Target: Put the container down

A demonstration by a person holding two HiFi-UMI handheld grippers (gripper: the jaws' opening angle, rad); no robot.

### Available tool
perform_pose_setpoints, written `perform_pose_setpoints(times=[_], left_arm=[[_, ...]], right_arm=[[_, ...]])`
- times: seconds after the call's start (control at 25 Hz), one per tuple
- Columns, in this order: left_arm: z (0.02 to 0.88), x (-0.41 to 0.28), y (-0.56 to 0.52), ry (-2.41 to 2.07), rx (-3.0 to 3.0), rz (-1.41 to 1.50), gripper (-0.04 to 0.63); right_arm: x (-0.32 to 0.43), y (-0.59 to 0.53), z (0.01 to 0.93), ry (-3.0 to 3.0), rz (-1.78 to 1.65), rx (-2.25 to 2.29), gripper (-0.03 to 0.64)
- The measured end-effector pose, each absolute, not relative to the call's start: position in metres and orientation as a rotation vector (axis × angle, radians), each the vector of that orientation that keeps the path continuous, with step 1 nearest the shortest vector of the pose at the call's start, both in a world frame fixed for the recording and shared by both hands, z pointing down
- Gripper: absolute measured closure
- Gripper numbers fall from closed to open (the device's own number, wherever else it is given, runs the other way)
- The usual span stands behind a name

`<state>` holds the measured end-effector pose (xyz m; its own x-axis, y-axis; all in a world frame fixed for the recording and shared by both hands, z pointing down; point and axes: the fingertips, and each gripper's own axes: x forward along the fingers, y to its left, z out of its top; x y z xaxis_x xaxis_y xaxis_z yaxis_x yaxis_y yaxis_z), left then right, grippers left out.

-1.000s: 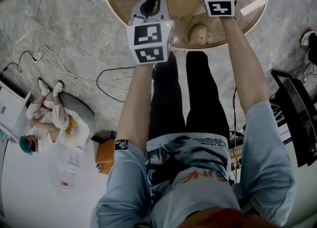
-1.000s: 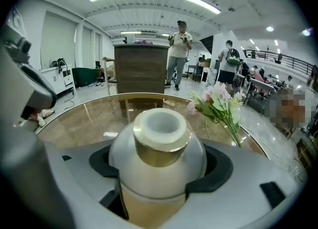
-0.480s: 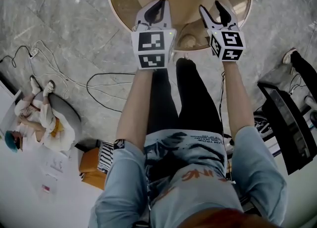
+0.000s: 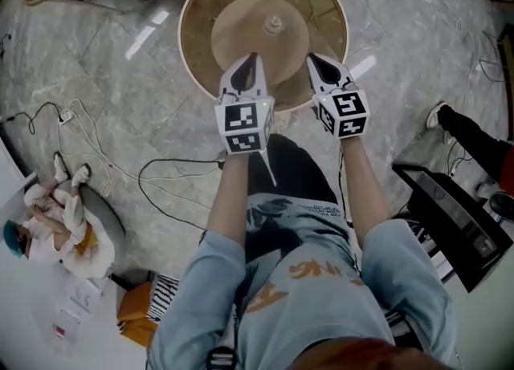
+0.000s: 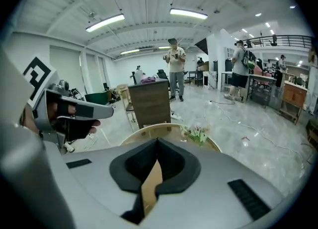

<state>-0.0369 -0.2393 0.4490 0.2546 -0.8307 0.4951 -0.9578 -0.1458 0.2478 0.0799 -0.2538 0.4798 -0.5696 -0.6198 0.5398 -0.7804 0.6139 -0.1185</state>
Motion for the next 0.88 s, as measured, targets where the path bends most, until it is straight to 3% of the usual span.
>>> perform_pose_setpoints(times=[0.48,0.88], left_arm=[[0.255,-0.006,-0.247,-1.678,2.191,0.116,0.571],[0.139,-0.005,-0.252,-1.856,2.388,0.107,0.570]], right_arm=[[0.135,-0.270,0.270,-2.522,0.520,1.550,0.604],[0.129,-0.282,0.144,-2.633,0.171,1.613,0.604]])
